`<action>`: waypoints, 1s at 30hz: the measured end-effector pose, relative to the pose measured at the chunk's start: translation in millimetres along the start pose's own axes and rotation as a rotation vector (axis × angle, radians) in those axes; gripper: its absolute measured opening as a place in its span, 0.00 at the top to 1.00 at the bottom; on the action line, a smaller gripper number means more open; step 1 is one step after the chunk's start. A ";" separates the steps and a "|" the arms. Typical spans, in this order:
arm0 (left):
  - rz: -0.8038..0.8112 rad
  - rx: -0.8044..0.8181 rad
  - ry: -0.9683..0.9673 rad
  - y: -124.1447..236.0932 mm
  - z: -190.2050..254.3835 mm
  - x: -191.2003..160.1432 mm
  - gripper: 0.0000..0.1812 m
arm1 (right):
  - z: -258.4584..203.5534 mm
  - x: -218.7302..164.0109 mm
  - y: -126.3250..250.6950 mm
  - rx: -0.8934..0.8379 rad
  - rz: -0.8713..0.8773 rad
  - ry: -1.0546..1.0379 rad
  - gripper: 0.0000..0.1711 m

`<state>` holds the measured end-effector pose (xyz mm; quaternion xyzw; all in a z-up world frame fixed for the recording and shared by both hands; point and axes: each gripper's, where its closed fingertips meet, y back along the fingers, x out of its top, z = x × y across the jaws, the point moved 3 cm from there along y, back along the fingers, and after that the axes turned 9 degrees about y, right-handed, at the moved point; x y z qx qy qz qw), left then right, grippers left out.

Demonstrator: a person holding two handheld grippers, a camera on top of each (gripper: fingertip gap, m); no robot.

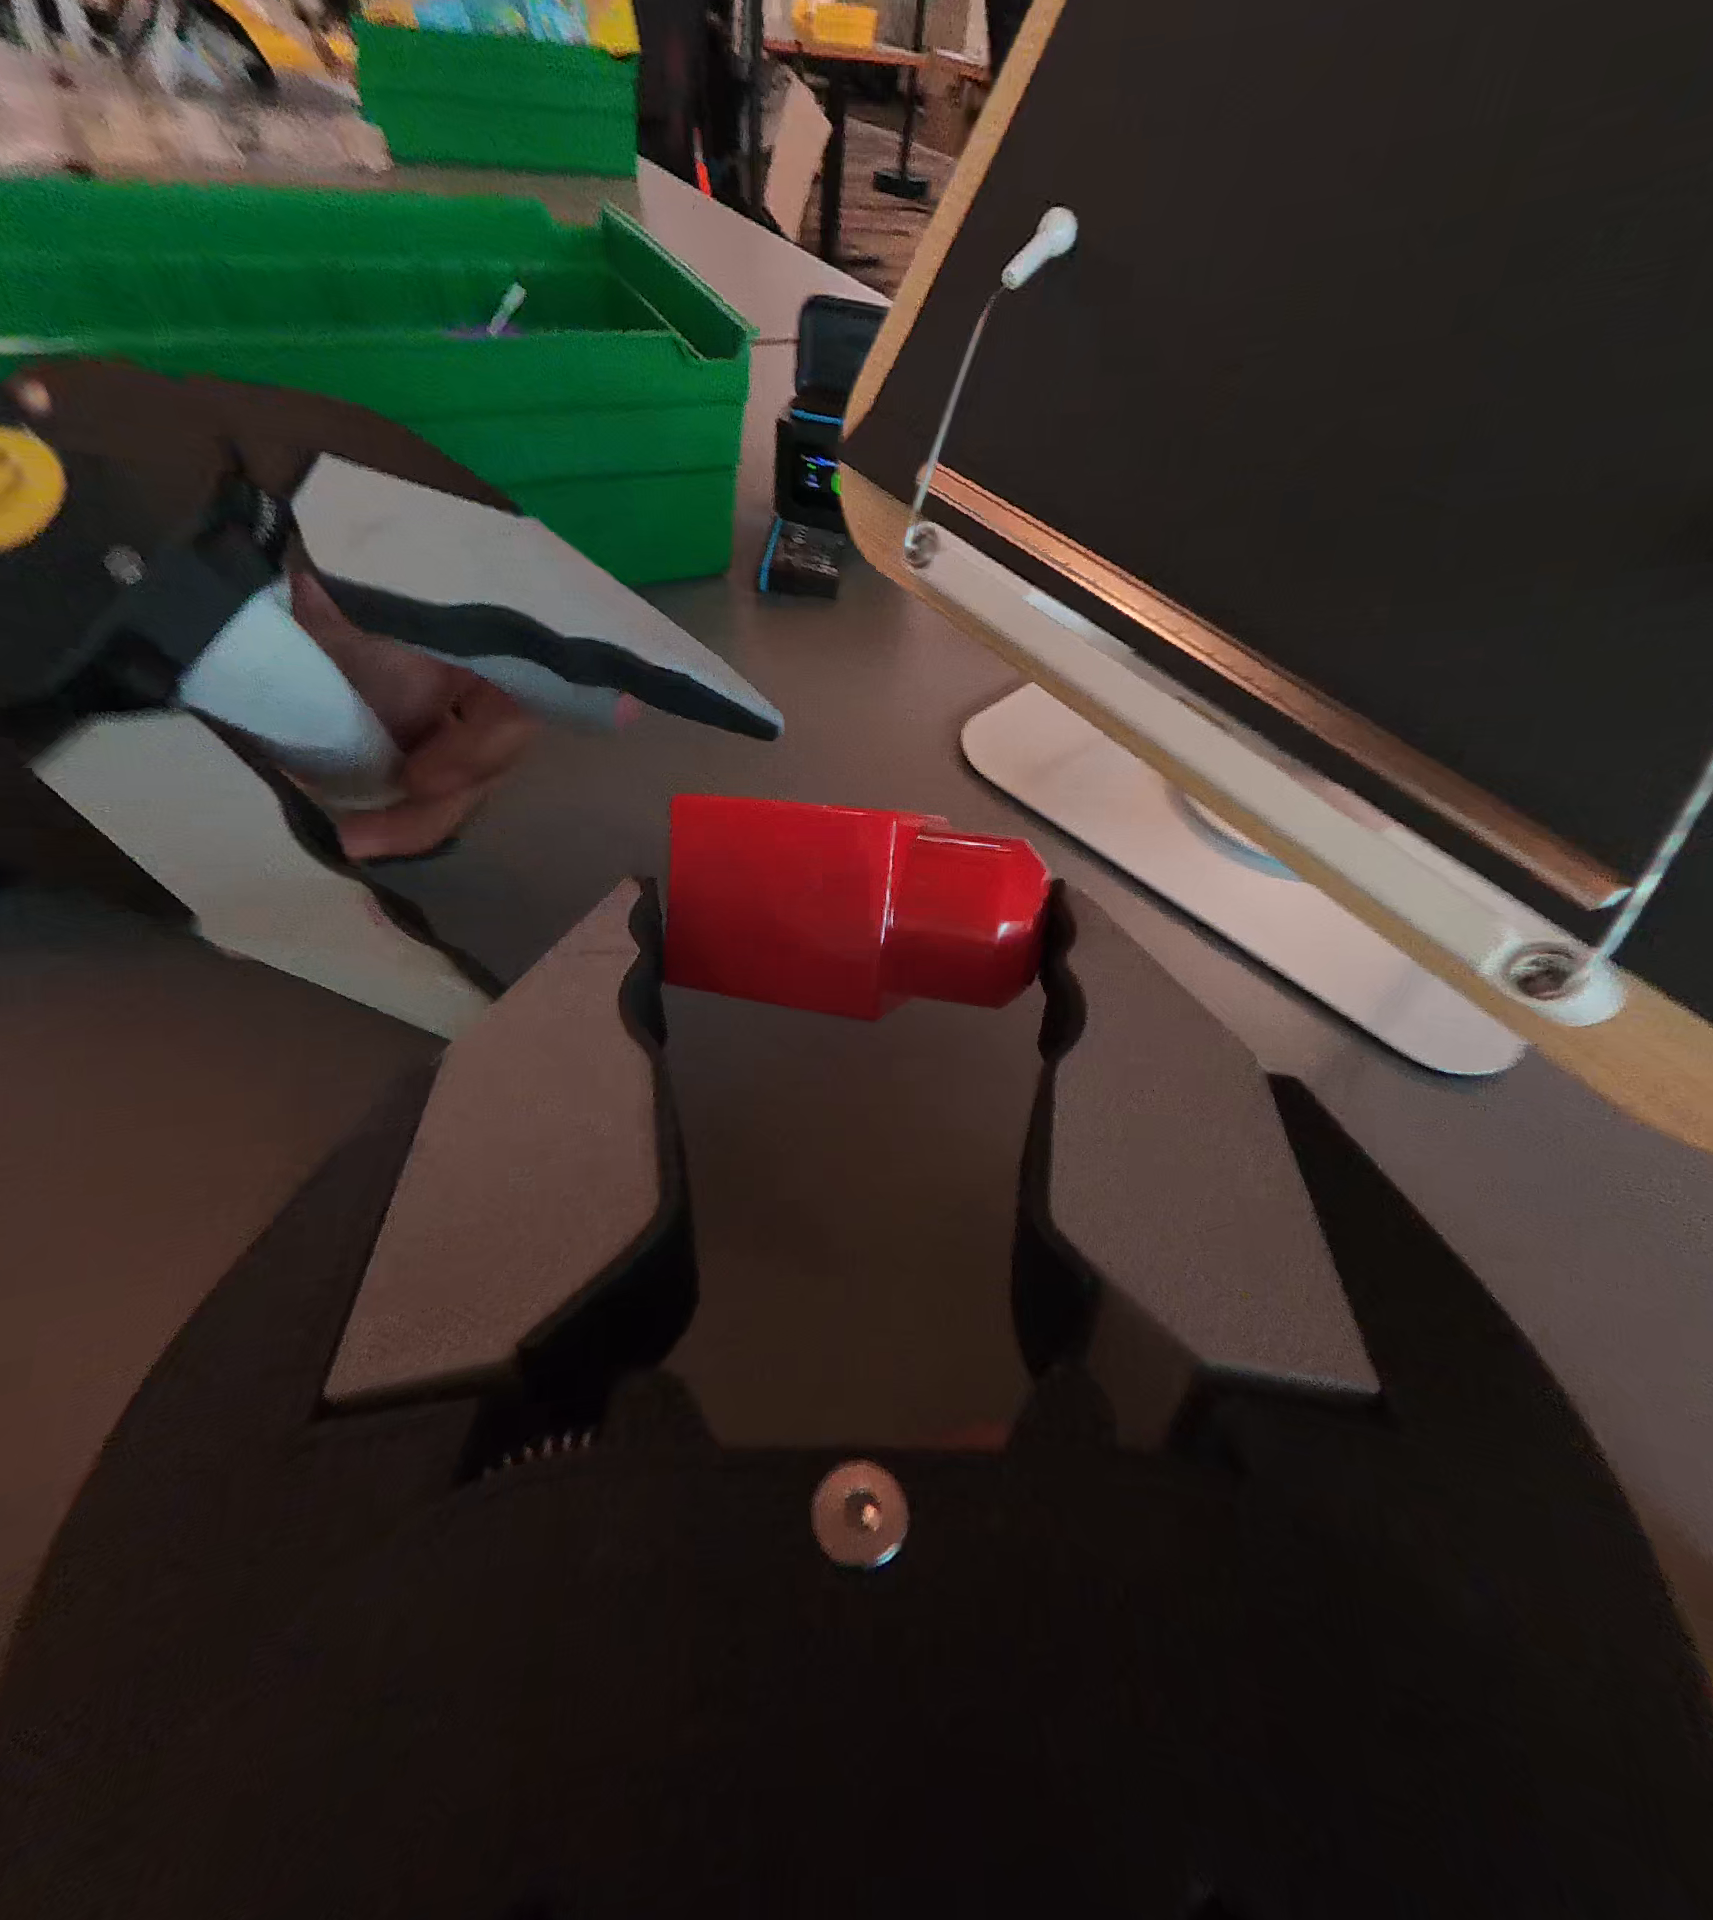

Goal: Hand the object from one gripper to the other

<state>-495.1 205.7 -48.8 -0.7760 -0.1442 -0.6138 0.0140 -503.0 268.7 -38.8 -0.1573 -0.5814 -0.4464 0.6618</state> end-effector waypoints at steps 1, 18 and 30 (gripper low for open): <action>-0.004 -0.029 0.056 1.0 -1.1 -0.1 0.60 | 1.7 -0.5 0.7 -0.028 -0.014 0.042 0.58; 0.024 -0.277 0.699 1.8 -10.9 5.6 0.55 | -36.2 8.7 -9.0 -0.140 -0.103 0.609 0.58; -0.008 -0.368 0.614 -1.3 9.1 4.7 0.81 | -53.9 10.1 -14.0 -0.105 -0.071 0.698 0.60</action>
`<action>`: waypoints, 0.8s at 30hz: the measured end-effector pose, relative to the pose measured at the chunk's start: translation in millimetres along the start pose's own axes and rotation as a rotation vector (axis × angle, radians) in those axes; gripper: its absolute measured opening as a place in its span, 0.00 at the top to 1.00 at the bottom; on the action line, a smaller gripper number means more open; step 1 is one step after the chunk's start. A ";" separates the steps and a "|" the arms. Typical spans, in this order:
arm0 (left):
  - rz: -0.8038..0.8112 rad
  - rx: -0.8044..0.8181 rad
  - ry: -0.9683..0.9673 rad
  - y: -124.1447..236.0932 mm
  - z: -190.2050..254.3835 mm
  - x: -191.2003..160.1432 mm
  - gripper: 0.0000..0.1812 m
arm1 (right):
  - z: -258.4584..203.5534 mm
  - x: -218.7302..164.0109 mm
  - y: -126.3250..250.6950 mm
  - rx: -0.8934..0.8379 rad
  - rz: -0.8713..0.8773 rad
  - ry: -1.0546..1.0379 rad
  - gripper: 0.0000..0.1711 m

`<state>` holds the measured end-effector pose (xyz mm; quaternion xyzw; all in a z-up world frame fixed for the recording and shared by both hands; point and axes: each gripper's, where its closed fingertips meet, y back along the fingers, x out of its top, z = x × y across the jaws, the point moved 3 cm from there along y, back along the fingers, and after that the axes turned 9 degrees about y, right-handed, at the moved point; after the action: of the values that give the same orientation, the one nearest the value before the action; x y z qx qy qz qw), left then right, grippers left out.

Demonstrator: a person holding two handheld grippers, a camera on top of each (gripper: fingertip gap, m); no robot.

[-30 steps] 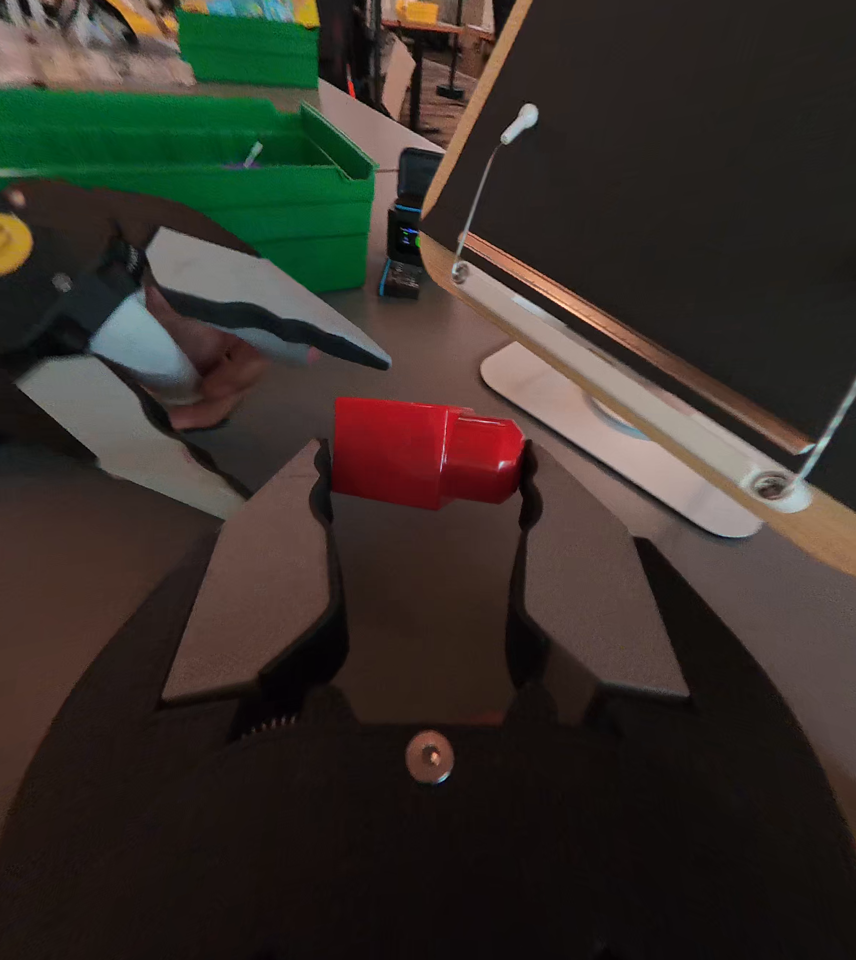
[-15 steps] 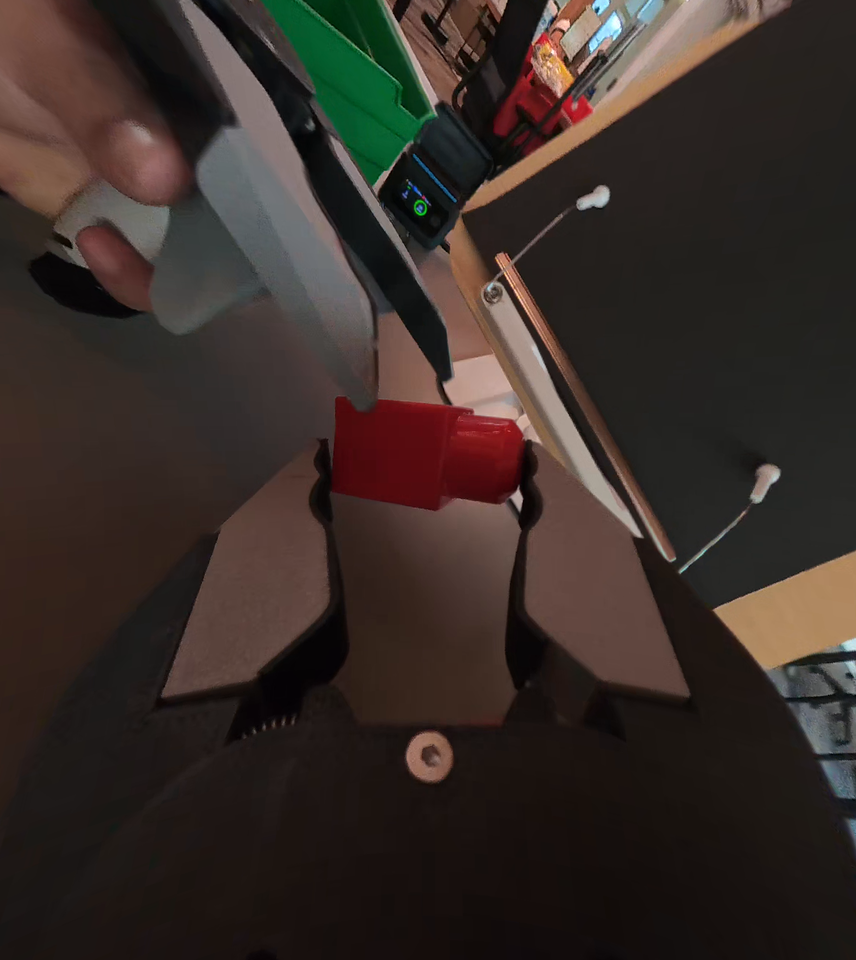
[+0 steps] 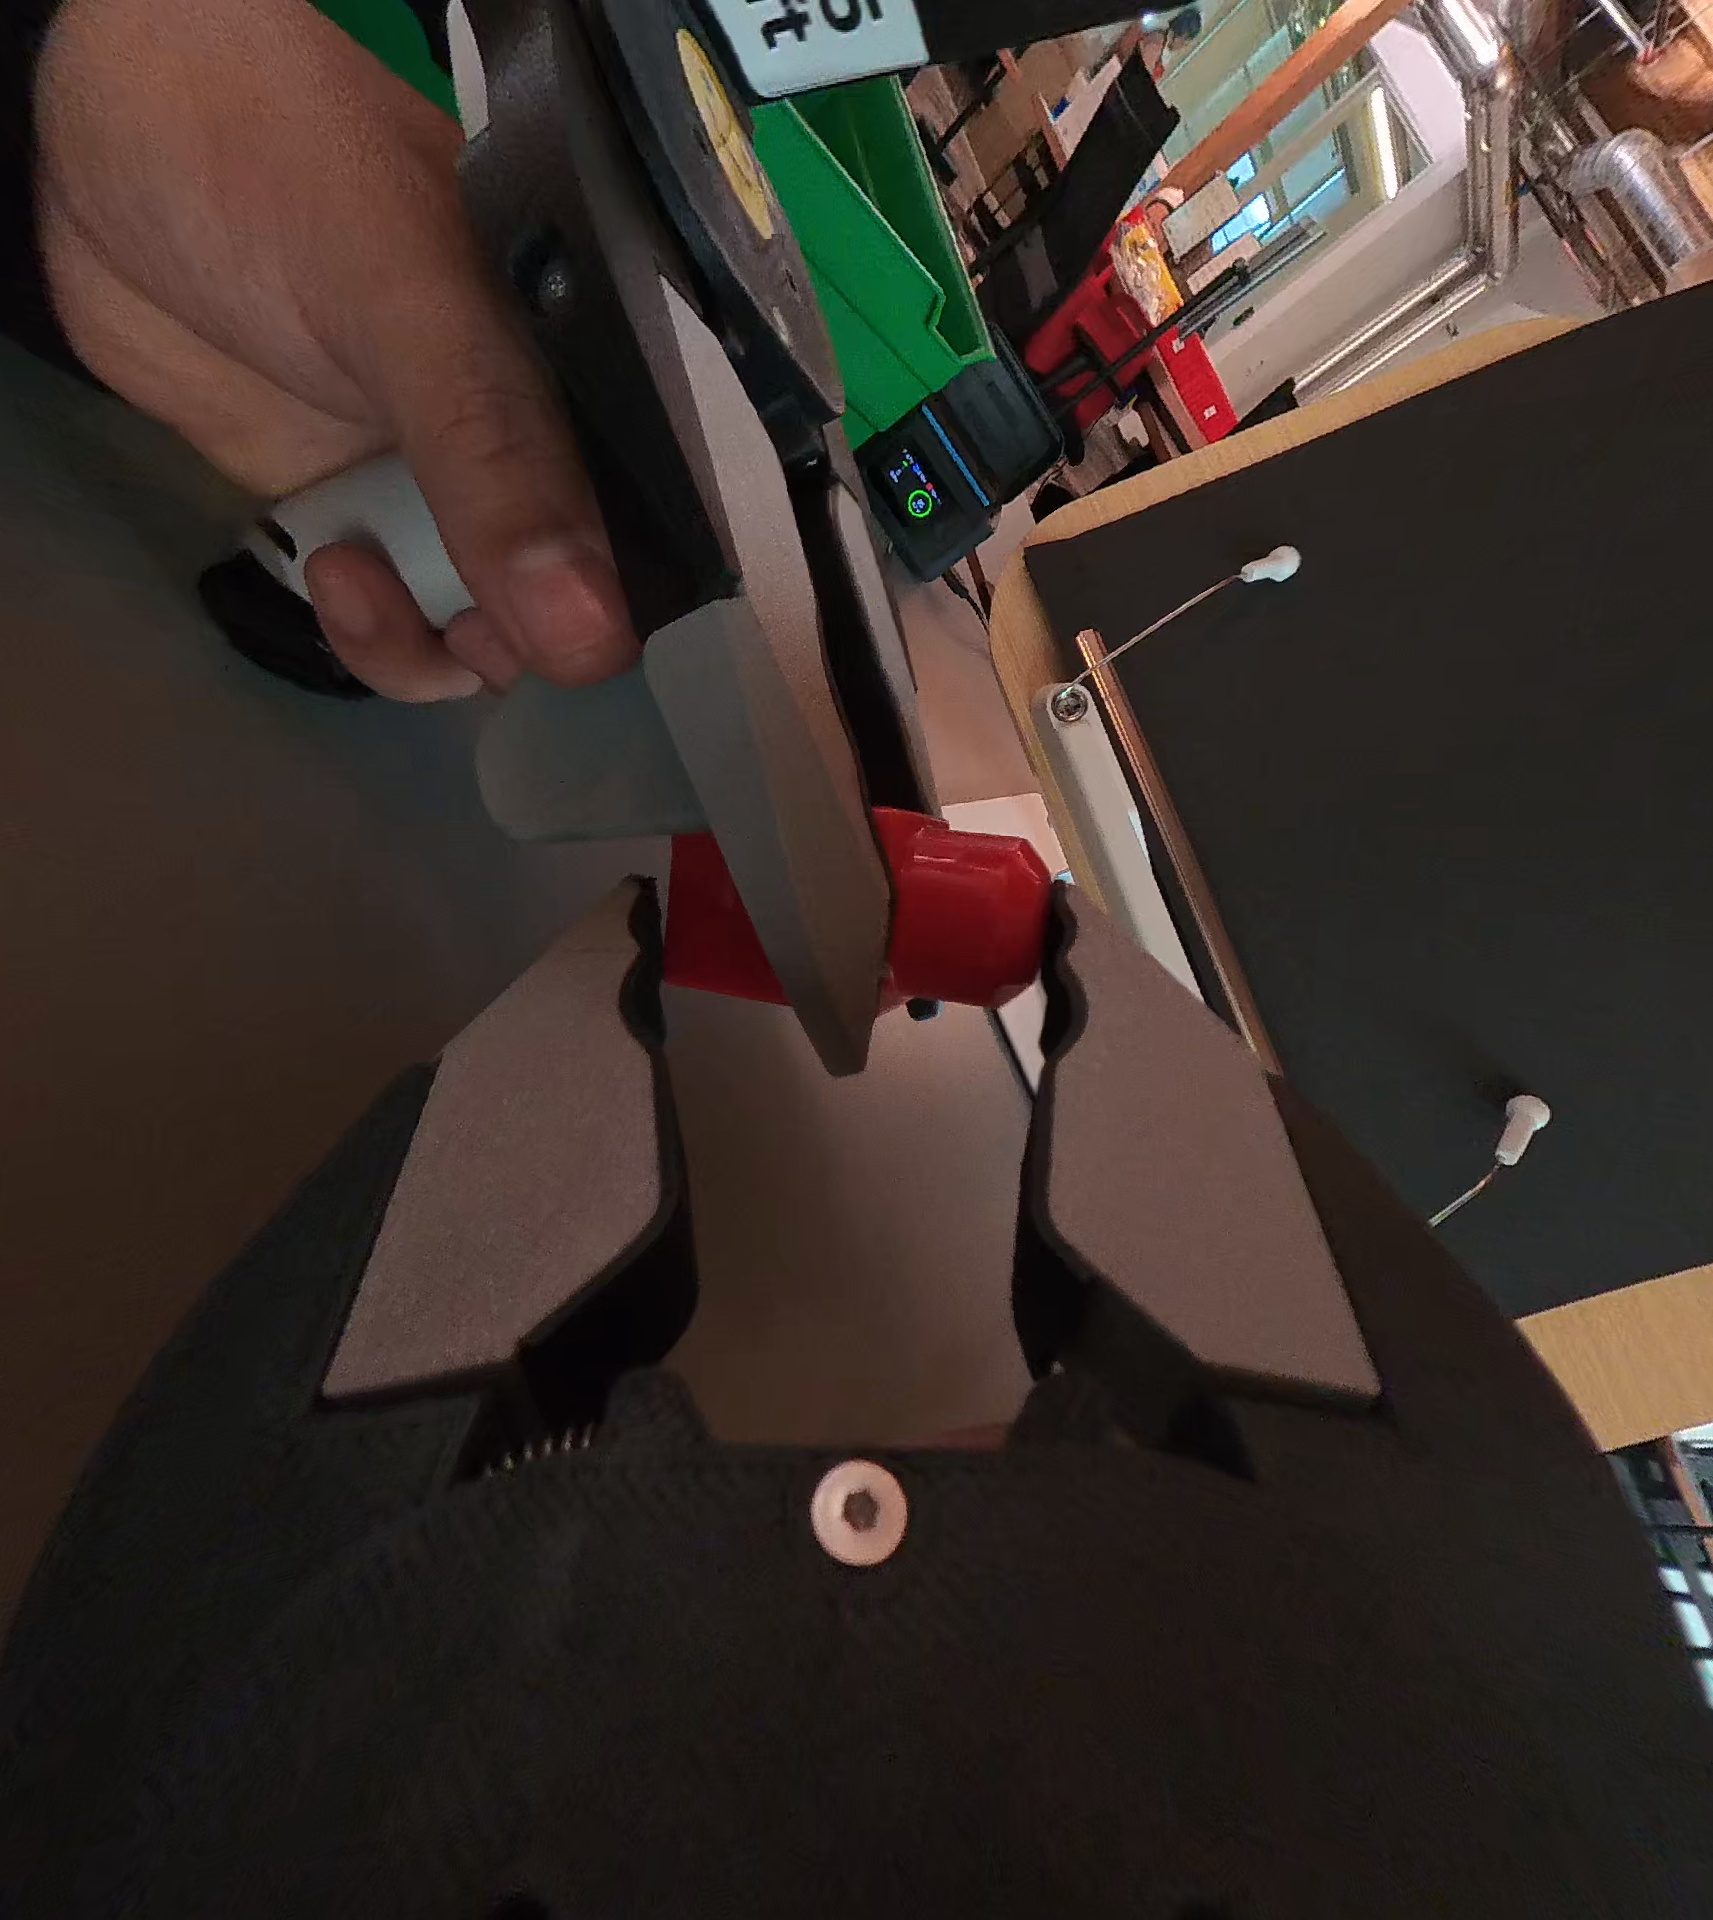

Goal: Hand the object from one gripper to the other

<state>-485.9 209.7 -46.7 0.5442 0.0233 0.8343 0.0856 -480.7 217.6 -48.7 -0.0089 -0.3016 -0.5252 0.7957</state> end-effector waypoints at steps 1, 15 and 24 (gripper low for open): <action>-0.005 0.005 -0.018 0.0 0.0 -0.1 0.81 | 0.0 -0.2 0.6 -0.001 0.005 0.004 0.60; 0.109 0.338 -0.874 16.4 10.4 18.8 0.81 | 38.5 4.0 36.6 0.442 0.471 -0.944 0.64; 0.048 0.537 -1.125 5.9 12.2 15.7 0.81 | 26.9 9.7 26.5 0.413 0.393 -0.883 0.81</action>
<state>-481.6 205.9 -26.8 0.9031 0.1714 0.3867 -0.0740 -468.5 230.3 -13.9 -0.1287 -0.6981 -0.2419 0.6615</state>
